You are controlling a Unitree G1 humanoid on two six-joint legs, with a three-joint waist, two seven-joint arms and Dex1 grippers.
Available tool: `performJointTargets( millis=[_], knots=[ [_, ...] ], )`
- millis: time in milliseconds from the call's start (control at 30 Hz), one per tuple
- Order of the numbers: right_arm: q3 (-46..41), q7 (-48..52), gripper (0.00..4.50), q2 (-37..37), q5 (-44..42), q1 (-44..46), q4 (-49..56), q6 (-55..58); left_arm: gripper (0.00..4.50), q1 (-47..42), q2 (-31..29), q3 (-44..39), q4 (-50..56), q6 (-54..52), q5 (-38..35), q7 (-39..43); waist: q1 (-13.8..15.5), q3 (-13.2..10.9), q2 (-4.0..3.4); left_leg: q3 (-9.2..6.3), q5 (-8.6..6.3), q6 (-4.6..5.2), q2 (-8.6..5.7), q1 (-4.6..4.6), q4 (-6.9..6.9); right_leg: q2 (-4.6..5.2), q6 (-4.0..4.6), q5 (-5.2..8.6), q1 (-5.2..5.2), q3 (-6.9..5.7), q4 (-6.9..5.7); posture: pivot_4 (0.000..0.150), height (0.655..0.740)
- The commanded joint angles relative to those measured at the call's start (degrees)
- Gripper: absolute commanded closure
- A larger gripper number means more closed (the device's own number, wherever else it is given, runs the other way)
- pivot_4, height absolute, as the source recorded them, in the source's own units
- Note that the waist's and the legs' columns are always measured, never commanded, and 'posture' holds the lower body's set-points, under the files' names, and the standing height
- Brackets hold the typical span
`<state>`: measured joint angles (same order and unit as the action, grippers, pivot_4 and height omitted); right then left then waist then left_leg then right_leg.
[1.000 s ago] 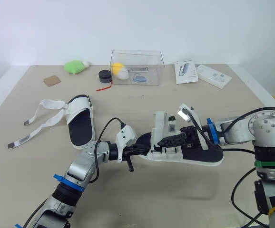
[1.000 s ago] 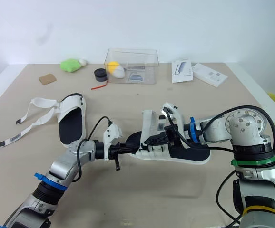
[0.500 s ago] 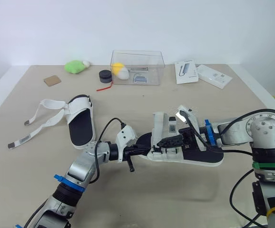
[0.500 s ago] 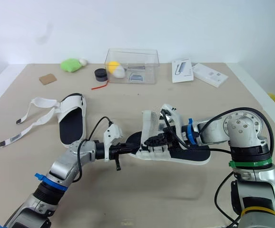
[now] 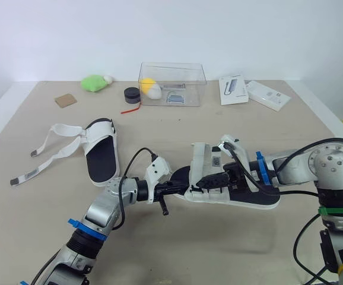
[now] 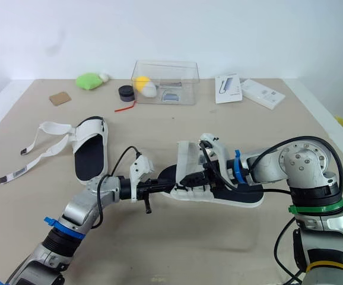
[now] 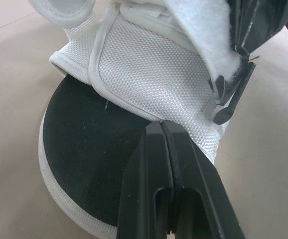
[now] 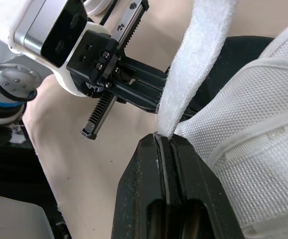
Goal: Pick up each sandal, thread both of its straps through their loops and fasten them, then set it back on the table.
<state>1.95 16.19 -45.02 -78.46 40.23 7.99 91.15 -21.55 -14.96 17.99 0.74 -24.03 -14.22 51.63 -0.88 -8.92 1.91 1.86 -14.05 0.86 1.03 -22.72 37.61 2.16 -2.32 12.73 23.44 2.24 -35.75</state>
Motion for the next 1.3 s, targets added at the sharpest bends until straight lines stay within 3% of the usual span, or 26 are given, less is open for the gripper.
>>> performJointTargets(
  millis=[33,300,667,967,1300],
  knots=[
    [1.5,1.6,4.39,-0.8,3.2,-1.3,2.7,1.3,4.5,1.8,-0.6,1.9,-3.2,-1.9,2.0,-1.3,0.0,0.0,-0.01,0.0,0.0,0.01,0.0,-0.01,0.0,0.0,0.0,0.0,0.0,-0.01,0.02,0.15,0.74],
    [1.1,4.8,4.39,0.0,9.3,-0.9,2.9,1.3,4.5,1.9,-0.6,1.8,-3.0,-1.9,2.0,-1.3,0.0,0.0,-0.02,-0.07,-0.01,0.01,0.0,-0.08,0.0,0.03,0.02,-0.01,0.0,-0.1,0.11,0.15,0.74],
    [1.2,6.9,4.39,0.3,11.0,-0.3,0.8,1.3,4.5,2.0,-0.5,1.9,-3.0,-1.9,2.0,-1.4,0.0,0.0,-0.03,-0.2,-0.01,0.02,0.0,-0.16,0.0,0.03,0.01,-0.06,0.0,-0.27,0.16,0.15,0.74],
    [1.8,2.0,4.39,0.0,-5.5,4.3,-14.5,1.3,4.5,2.1,-0.4,1.8,-3.0,-1.9,1.9,-1.4,0.0,0.0,-0.04,-0.23,-0.01,0.02,0.0,-0.21,0.0,0.03,0.09,-0.11,0.01,-0.32,0.18,0.15,0.74],
    [4.9,-5.7,4.39,-2.1,-13.4,3.6,-15.6,1.3,4.5,2.1,-0.4,1.8,-3.1,-1.9,2.0,-1.5,0.0,0.0,-0.05,-0.29,-0.01,0.03,-0.06,-0.28,0.0,0.07,0.04,-0.14,0.01,-0.38,0.22,0.15,0.74]
  ],
)
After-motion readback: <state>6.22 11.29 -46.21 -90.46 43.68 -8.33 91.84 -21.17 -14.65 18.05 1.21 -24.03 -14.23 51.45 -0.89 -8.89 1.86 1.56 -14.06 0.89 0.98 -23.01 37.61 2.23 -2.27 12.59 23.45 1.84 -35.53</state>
